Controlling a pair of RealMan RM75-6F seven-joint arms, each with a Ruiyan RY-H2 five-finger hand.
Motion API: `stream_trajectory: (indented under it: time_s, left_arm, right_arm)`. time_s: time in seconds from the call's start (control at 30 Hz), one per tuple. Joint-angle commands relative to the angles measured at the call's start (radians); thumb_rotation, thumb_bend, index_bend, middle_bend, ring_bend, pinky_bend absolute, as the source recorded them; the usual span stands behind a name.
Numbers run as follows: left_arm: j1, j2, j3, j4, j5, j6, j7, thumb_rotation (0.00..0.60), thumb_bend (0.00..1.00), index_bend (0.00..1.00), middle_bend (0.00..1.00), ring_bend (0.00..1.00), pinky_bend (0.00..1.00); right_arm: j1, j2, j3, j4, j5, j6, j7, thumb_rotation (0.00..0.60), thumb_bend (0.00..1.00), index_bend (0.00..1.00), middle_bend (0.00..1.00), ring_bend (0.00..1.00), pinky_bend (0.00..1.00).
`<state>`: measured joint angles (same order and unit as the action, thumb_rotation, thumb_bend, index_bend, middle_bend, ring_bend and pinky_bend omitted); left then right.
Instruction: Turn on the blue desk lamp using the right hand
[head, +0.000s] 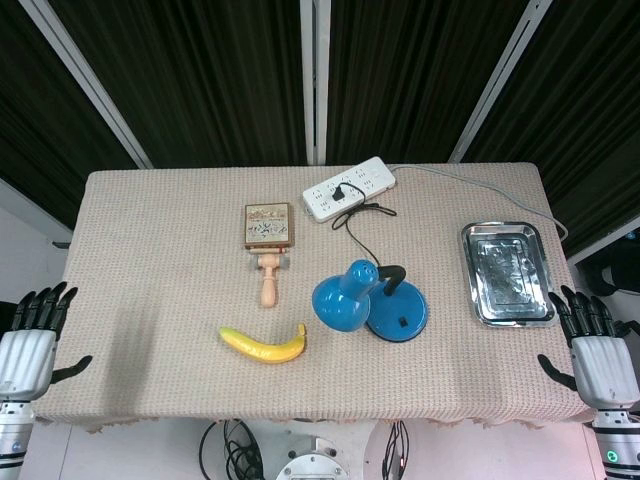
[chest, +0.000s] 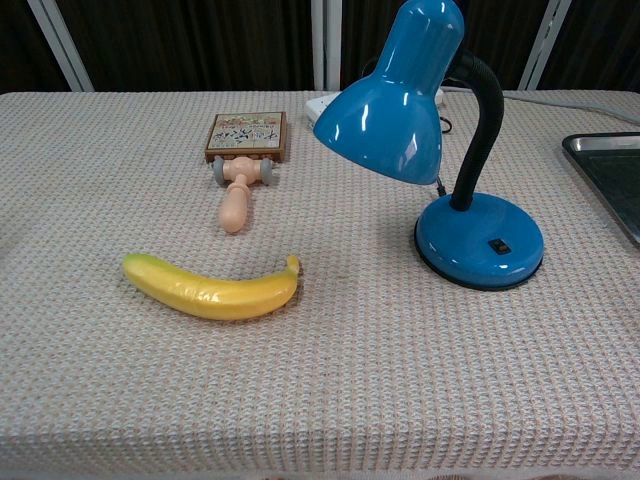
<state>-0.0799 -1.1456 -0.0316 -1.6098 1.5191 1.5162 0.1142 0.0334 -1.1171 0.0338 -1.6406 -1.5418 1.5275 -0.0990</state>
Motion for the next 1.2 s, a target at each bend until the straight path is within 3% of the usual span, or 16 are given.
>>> stream_trajectory:
  time_s: [0.03, 0.43, 0.9, 1.2]
  left_arm:
    - [-0.001, 0.003, -0.001, -0.005, 0.0, 0.0, 0.002, 0.6, 0.0, 0.0, 0.0, 0.0, 0.0]
    - [-0.002, 0.018, 0.002, -0.029, 0.011, -0.001, 0.009, 0.6, 0.0, 0.0, 0.0, 0.0, 0.0]
    - [-0.012, -0.006, -0.008, 0.015, -0.004, -0.017, -0.045, 0.6, 0.0, 0.0, 0.0, 0.0, 0.0]
    - [-0.028, -0.014, -0.011, 0.005, -0.006, -0.039, -0.023, 0.6, 0.0, 0.0, 0.0, 0.0, 0.0]
  right_arm:
    - [-0.001, -0.001, -0.002, 0.002, -0.002, 0.0, 0.003, 0.6, 0.13, 0.0, 0.0, 0.0, 0.0]
    - [-0.01, -0.008, -0.013, 0.007, -0.017, 0.006, 0.01, 0.6, 0.13, 0.0, 0.0, 0.0, 0.0]
    - [0.038, -0.008, -0.011, -0.02, -0.002, -0.084, -0.063, 0.6, 0.13, 0.0, 0.0, 0.0, 0.0]
    - [0.07, -0.01, -0.037, -0.042, -0.019, -0.156, -0.113, 0.6, 0.13, 0.0, 0.0, 0.0, 0.0]
